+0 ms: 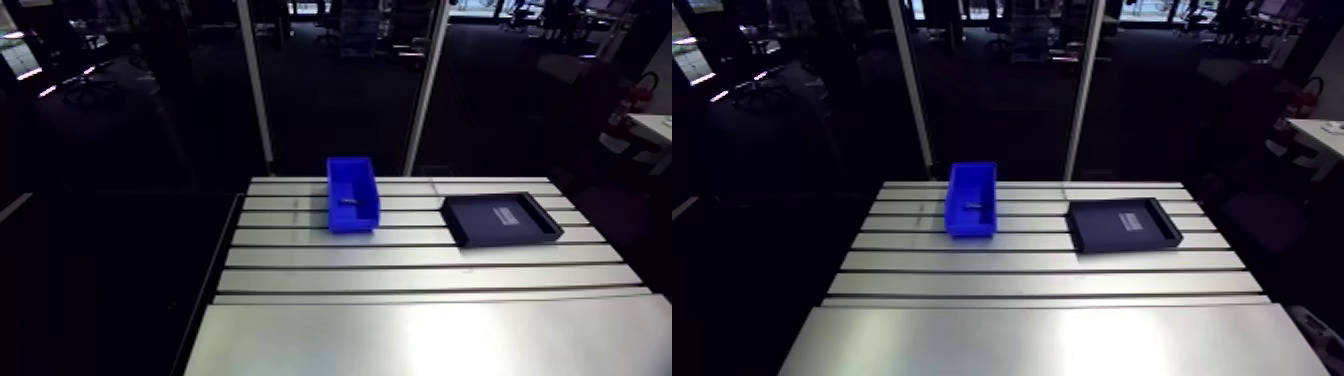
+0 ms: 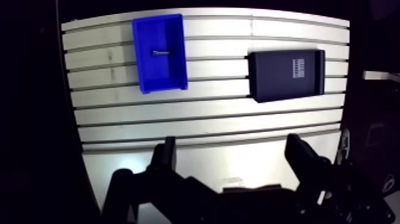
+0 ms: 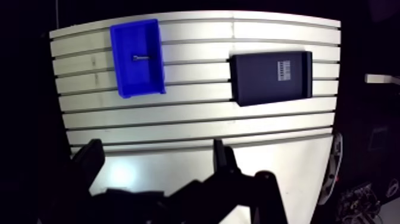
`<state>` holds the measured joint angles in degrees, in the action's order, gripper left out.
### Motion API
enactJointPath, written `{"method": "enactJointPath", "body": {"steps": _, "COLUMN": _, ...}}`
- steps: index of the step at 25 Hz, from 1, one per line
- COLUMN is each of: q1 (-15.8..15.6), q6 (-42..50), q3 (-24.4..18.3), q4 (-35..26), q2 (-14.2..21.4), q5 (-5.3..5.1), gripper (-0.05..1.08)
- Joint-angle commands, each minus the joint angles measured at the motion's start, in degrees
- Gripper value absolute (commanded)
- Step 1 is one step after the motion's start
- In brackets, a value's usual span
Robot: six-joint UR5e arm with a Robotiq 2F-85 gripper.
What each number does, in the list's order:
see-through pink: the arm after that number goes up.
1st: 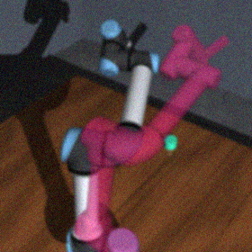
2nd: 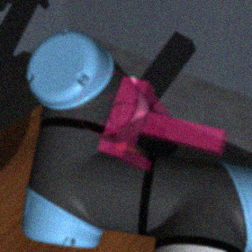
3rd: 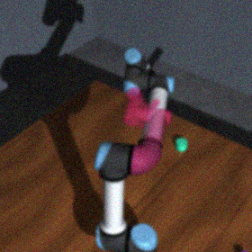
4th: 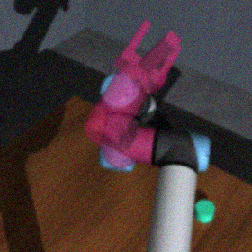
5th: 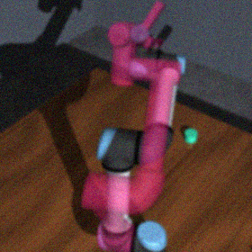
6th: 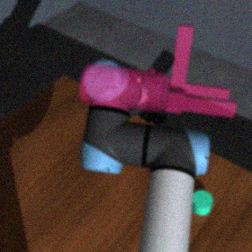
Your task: Pick up the M10 bolt from the tray and put it into the blue bin.
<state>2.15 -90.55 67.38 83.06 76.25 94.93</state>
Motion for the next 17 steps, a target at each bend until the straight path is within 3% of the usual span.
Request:
{"method": "enactJointPath", "body": {"steps": 1, "q1": 0.0, "q6": 0.0, "q3": 0.4, "q4": -0.1, "q2": 0.3, "q5": -0.05, "gripper": 0.01}}
{"method": "enactJointPath", "body": {"steps": 17, "q1": 0.2, "q6": 0.0, "q3": 0.9, "q4": 0.0, "q2": 0.3, "q5": 0.03, "gripper": 0.01}}
